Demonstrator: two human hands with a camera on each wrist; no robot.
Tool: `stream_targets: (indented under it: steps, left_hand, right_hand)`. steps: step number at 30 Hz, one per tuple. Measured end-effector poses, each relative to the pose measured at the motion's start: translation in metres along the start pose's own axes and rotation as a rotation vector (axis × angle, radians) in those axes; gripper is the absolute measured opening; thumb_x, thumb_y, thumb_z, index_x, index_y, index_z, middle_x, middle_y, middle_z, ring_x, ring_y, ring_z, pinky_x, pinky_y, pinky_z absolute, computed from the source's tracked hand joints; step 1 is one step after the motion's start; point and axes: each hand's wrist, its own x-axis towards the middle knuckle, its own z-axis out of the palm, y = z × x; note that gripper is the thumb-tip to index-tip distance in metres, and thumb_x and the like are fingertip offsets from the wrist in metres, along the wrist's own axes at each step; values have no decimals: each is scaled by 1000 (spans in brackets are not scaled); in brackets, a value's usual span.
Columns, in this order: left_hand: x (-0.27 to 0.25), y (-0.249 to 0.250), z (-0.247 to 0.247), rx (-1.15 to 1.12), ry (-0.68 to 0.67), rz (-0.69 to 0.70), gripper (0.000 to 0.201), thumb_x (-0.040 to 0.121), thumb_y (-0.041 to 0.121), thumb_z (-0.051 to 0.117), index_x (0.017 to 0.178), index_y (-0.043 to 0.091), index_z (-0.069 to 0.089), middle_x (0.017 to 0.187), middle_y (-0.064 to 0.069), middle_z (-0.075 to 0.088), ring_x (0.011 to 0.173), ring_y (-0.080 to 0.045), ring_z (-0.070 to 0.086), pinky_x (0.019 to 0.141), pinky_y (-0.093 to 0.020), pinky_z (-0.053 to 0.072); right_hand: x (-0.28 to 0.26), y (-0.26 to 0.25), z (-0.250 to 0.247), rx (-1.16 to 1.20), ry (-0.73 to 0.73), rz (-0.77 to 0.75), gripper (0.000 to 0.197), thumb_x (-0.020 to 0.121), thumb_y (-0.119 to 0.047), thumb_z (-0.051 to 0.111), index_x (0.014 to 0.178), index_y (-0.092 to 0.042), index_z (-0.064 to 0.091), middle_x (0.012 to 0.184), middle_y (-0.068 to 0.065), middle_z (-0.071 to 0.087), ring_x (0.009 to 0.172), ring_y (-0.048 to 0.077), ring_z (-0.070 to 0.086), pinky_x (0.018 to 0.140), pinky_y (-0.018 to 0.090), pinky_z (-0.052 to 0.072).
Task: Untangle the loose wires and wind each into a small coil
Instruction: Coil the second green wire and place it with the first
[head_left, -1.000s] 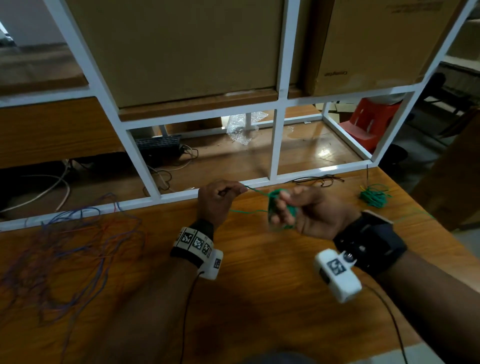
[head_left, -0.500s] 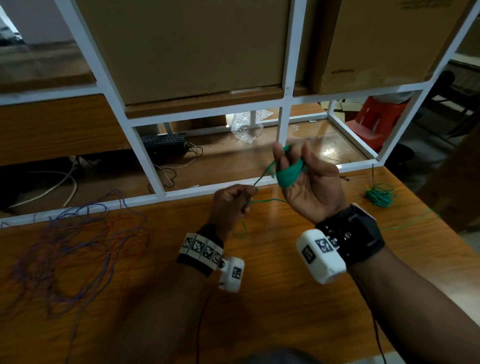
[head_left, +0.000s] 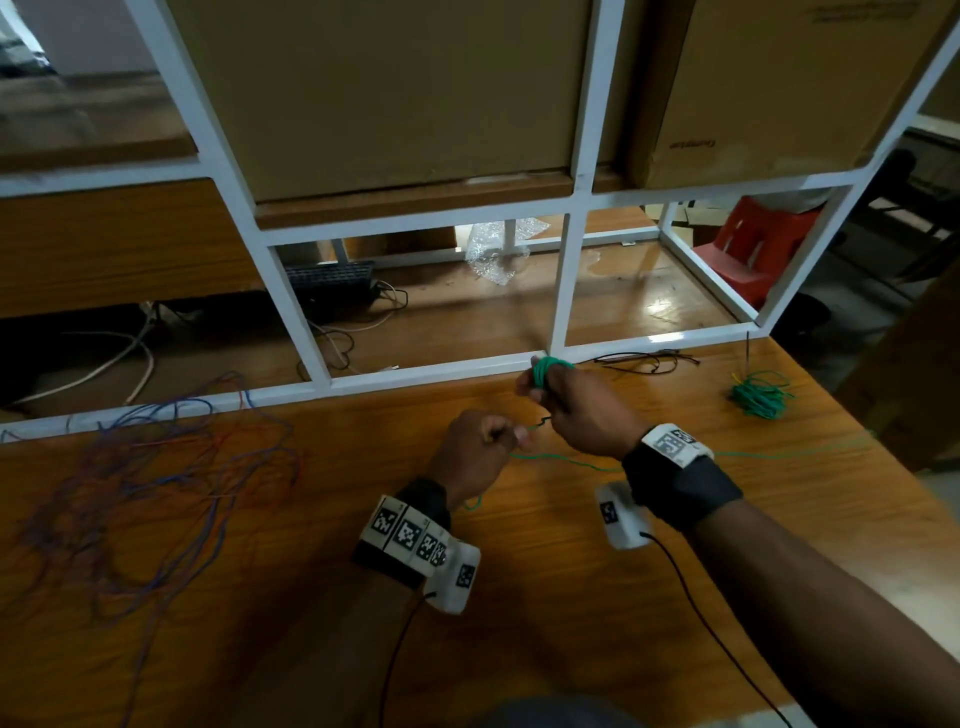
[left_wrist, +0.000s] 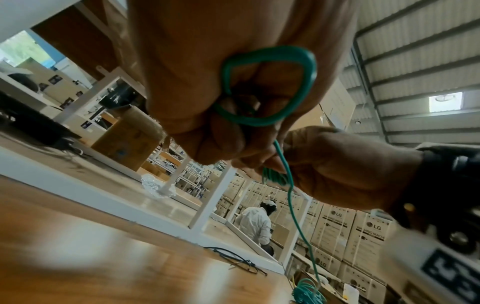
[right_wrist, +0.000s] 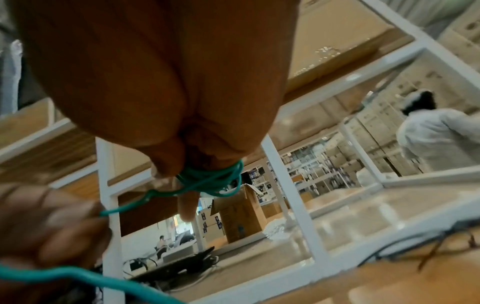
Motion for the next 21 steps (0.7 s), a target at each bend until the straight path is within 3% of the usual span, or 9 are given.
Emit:
stream_targets:
  steps: [3, 4, 7, 10, 12, 14, 17, 19, 21]
  left_hand:
    - [-4, -8, -10, 94, -12, 26, 25, 99, 25, 62, 83, 16, 79, 56, 22, 60, 53, 6, 52, 53, -14, 34]
    - [-5, -8, -13, 117, -14, 33, 25, 99, 25, 62, 84, 15, 79, 61, 18, 63, 54, 4, 53, 55, -19, 39]
    - [-4, -12, -22, 190, -24, 58, 24, 99, 27, 62, 84, 17, 78, 84, 1, 74, 75, -12, 65, 70, -29, 49]
    - [-2, -16, -33, 218, -13, 83, 21, 98, 29, 63, 92, 16, 78, 96, 3, 72, 85, -11, 63, 73, -26, 46]
    - [-1, -14, -41, 282, -48, 149, 21, 99, 29, 61, 98, 15, 76, 92, 8, 65, 79, 0, 55, 68, -19, 40]
    - [2, -12, -45, 322, -67, 201, 21, 99, 30, 61, 101, 15, 75, 92, 10, 63, 79, -1, 54, 68, -19, 41]
    - [9, -7, -51, 252, -48, 229, 17, 94, 31, 68, 98, 16, 76, 95, 10, 70, 85, -5, 63, 73, -21, 51]
    - [11, -6, -54, 204, -58, 203, 14, 90, 31, 73, 97, 20, 76, 95, 11, 71, 87, 1, 62, 74, -19, 52]
    - [11, -9, -56, 220, -106, 212, 19, 85, 30, 79, 102, 23, 75, 95, 12, 67, 89, 3, 58, 74, -15, 47]
  right_hand:
    - [-8, -4, -8, -139, -152, 20, 18, 99, -4, 53, 104, -14, 67, 108, 2, 70, 106, 23, 67, 91, 37, 53]
    - [-10, -6, -9, -155, -159, 20, 19, 98, -1, 53, 104, -13, 67, 107, 1, 70, 103, 22, 67, 90, 36, 54]
    - [-12, -8, -10, -162, -163, 39, 21, 95, 2, 52, 106, -10, 66, 106, 1, 70, 101, 19, 68, 89, 32, 55]
    - [-16, -11, -10, -103, -242, 84, 17, 103, -8, 51, 106, -9, 68, 107, -6, 67, 99, 14, 63, 77, 8, 44]
    - [-19, -16, -10, -125, -350, 124, 20, 105, -18, 51, 103, -13, 70, 107, -7, 69, 96, 12, 62, 72, 11, 41]
    - [-21, -20, -9, -161, -465, 157, 24, 105, -28, 53, 99, -18, 74, 100, -7, 71, 89, 12, 63, 72, 21, 43]
    - [-25, -23, -11, -65, -601, 213, 33, 103, -46, 55, 91, -28, 79, 96, -14, 75, 93, 7, 66, 86, 27, 49]
    - [-27, -22, -14, -4, -573, 213, 35, 103, -45, 55, 87, -27, 80, 95, -14, 77, 91, 6, 67, 89, 31, 52]
    - [-27, -14, -16, -53, -408, 186, 33, 103, -40, 57, 83, -24, 77, 89, -6, 77, 76, 10, 66, 77, 37, 55]
